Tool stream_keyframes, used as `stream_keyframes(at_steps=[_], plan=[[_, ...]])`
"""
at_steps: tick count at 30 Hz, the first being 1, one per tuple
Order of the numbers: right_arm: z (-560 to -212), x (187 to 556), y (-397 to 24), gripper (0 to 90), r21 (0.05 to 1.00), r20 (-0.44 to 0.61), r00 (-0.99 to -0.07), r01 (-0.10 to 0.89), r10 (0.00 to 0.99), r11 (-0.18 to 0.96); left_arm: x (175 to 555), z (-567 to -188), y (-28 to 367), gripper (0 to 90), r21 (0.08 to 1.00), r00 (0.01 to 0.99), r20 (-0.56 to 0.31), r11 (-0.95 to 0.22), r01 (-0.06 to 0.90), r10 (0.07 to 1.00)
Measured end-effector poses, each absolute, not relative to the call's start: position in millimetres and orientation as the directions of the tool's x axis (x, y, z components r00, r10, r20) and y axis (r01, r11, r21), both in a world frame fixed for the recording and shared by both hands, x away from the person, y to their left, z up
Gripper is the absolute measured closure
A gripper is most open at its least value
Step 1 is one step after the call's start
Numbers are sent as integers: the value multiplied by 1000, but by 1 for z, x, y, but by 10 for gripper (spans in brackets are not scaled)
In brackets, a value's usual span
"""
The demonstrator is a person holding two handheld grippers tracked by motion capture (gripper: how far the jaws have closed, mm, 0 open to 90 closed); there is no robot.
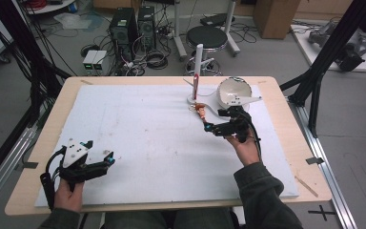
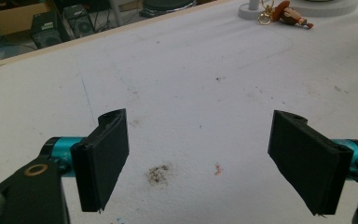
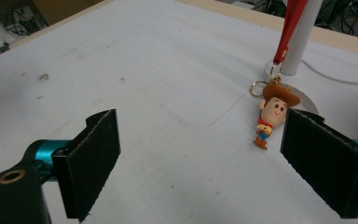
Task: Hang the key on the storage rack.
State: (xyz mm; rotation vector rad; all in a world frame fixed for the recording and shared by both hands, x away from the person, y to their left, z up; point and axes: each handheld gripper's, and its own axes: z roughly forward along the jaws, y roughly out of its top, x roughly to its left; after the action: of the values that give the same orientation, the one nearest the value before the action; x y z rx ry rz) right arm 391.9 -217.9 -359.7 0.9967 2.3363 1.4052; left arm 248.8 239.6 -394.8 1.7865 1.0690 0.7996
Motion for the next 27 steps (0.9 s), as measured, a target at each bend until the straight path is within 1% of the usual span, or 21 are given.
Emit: stream_keyframes(at_steps=[5, 11, 21, 27], plan=[[-356, 386, -219, 109, 854, 124, -745, 417, 656, 312, 248, -395, 239, 207, 910, 423, 82, -241, 337, 902], [-360, 378, -225, 109, 866, 126, -745, 405, 655, 294, 249, -395, 239, 207, 910, 426, 81, -241, 337, 901], [-368, 370, -236, 110, 857, 134, -737, 422, 662, 296, 249, -395, 239, 207, 909, 424, 82, -242, 340, 902], [-370, 364, -241, 110, 860, 119, -736, 412, 666, 301, 248, -395, 239, 207, 909, 422, 82, -242, 340, 903]])
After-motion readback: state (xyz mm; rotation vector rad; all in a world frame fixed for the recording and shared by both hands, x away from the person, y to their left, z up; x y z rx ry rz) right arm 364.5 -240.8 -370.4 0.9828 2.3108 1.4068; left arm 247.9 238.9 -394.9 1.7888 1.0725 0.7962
